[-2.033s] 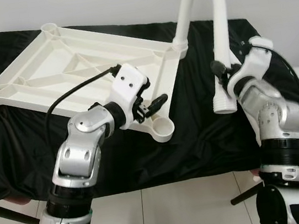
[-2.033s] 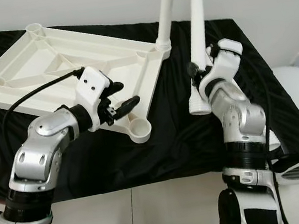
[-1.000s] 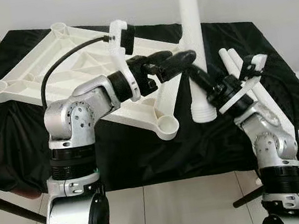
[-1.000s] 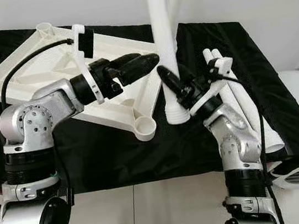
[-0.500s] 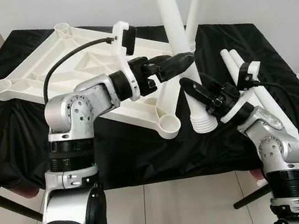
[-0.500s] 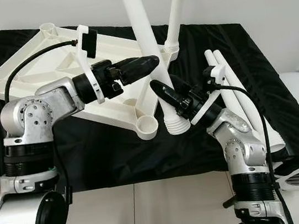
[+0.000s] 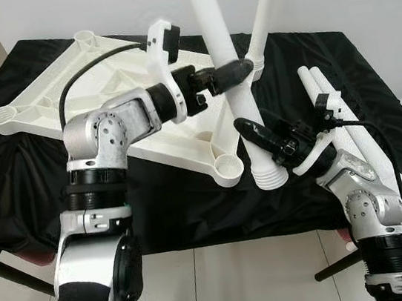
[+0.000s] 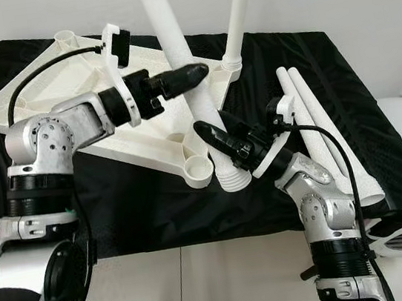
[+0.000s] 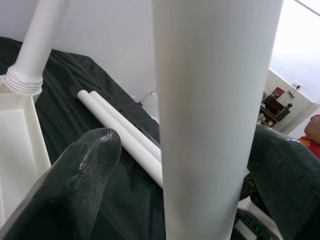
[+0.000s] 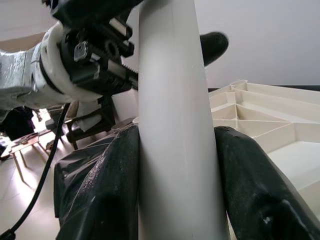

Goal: Building children table

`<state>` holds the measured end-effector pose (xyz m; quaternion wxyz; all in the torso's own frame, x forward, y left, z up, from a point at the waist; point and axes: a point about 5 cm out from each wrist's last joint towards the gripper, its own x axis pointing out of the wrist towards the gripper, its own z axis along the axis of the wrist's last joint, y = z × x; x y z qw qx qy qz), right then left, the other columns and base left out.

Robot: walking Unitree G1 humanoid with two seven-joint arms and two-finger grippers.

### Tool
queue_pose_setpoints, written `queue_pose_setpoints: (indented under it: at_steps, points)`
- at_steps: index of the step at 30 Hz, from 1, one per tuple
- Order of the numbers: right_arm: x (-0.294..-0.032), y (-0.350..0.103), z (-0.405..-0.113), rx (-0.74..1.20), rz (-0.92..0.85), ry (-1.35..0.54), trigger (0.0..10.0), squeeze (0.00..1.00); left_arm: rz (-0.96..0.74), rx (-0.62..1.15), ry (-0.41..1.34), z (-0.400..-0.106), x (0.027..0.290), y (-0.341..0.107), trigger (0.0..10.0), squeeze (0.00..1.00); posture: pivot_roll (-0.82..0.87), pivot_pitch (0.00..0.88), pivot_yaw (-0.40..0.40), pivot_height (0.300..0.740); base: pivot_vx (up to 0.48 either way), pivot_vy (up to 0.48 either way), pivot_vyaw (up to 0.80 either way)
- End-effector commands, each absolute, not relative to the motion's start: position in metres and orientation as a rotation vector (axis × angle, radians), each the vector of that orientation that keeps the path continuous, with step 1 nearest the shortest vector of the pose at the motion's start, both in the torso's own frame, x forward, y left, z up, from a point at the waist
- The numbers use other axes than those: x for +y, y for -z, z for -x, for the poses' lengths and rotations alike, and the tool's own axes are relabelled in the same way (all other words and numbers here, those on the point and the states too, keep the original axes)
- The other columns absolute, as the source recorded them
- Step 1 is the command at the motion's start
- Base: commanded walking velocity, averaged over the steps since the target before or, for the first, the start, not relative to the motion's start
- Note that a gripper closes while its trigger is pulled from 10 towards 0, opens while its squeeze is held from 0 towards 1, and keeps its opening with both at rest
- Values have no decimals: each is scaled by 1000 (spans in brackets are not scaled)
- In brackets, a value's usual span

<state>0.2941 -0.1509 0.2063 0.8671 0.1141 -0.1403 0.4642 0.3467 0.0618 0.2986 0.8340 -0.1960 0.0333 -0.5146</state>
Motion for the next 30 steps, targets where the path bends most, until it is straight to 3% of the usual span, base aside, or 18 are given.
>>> queue_pose_setpoints:
  at_steps: [1, 6, 7, 8, 30]
  points:
    - [-153, -209, -290, -311, -216, -985, 10000, 0, 418, 63, 1086, -348, 61, -303, 10000, 0, -59, 59, -28, 740, 0, 0, 0]
    - [-153, -208, -290, -307, -208, -986, 10000, 0, 465, 60, 1079, -350, 63, -306, 10000, 0, -59, 58, -27, 740, 0, 0, 0]
    - [-153, -208, -290, -305, -204, -985, 10000, 0, 475, 57, 1067, -351, 64, -307, 8471, 0, -58, 57, -28, 740, 0, 0, 0]
    - [-153, -207, -290, -306, -200, -980, 10000, 0, 494, 49, 1051, -352, 65, -309, 0, 0, -58, 58, -26, 740, 0, 0, 0]
    - [-159, -213, -307, -265, -200, -863, 10000, 0, 493, 11, 1043, -349, 66, -319, 0, 0, -42, 88, -38, 740, 0, 0, 0]
